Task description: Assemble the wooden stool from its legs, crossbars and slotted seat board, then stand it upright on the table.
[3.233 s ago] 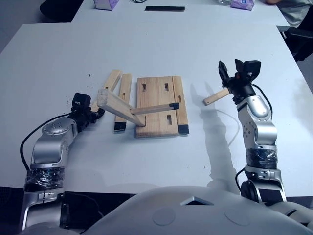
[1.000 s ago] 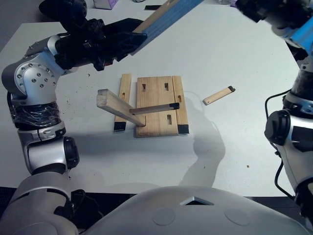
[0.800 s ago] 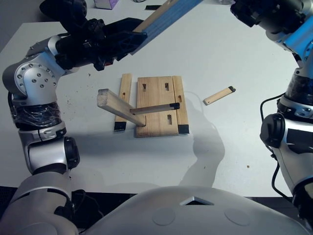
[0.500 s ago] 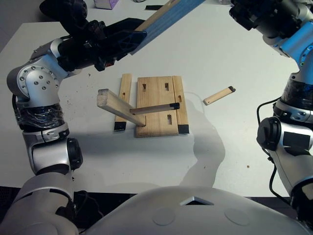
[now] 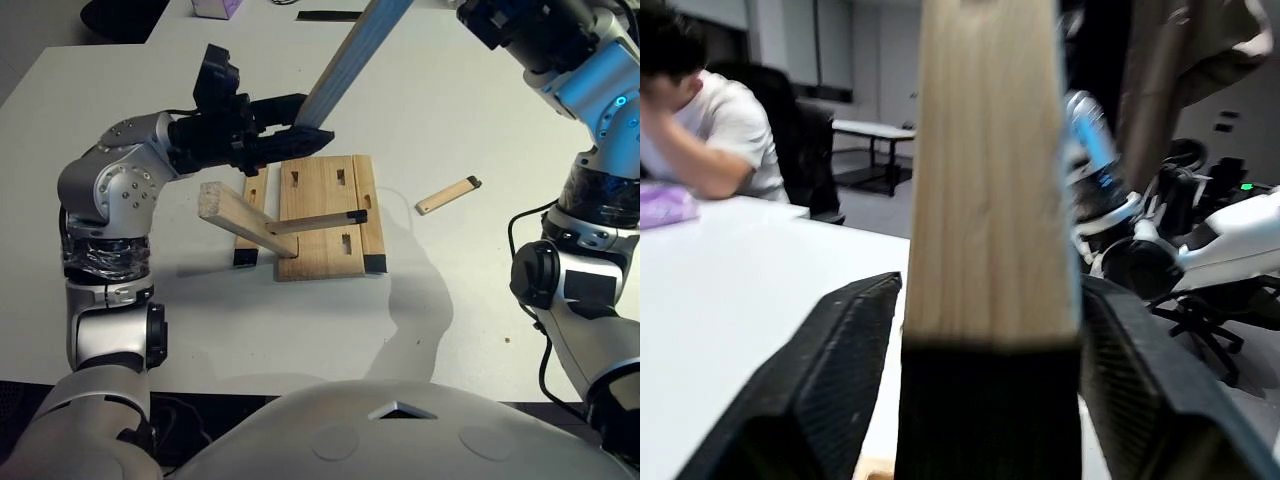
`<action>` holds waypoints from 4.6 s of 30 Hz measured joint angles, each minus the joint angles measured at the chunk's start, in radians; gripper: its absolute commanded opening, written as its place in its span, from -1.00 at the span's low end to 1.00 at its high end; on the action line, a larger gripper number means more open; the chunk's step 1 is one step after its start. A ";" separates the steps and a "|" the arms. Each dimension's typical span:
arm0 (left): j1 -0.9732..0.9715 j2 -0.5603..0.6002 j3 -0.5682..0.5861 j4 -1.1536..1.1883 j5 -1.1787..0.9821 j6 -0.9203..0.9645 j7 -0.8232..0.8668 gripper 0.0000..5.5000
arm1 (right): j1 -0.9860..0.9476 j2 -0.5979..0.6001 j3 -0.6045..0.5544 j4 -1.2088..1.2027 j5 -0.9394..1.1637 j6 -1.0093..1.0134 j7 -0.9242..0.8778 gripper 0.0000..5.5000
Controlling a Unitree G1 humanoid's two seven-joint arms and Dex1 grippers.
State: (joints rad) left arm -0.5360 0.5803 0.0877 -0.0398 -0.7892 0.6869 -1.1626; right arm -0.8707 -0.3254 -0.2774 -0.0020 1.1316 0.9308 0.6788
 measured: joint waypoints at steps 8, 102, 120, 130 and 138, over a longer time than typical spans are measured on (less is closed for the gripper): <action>0.021 0.046 0.155 0.140 0.076 -0.092 0.127 0.30 | 0.100 -0.162 0.127 -0.018 -0.279 -0.181 0.165 -0.26; 0.859 -0.608 0.191 -0.514 -0.075 -0.403 0.899 0.30 | 0.263 -0.490 0.553 -0.363 -0.618 -0.207 0.475 -0.26; 0.790 -0.585 0.149 -0.427 -0.007 -0.477 0.901 0.30 | 0.105 -0.434 0.675 -0.190 -0.694 -0.216 0.528 -0.26; 0.608 -0.425 0.299 -0.698 -0.134 -0.449 1.154 0.30 | 0.137 -0.444 0.657 -0.228 -0.692 -0.210 0.502 -0.26; 0.257 -0.295 -0.180 -0.890 -0.204 0.005 1.498 -0.07 | 0.124 -0.425 0.663 -0.230 -0.691 -0.174 0.488 -0.26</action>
State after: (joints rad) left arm -0.2791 0.2856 -0.0924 -0.9299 -0.9929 0.6917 0.3358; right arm -0.7464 -0.7500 0.3856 -0.2321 0.4406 0.7569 1.1673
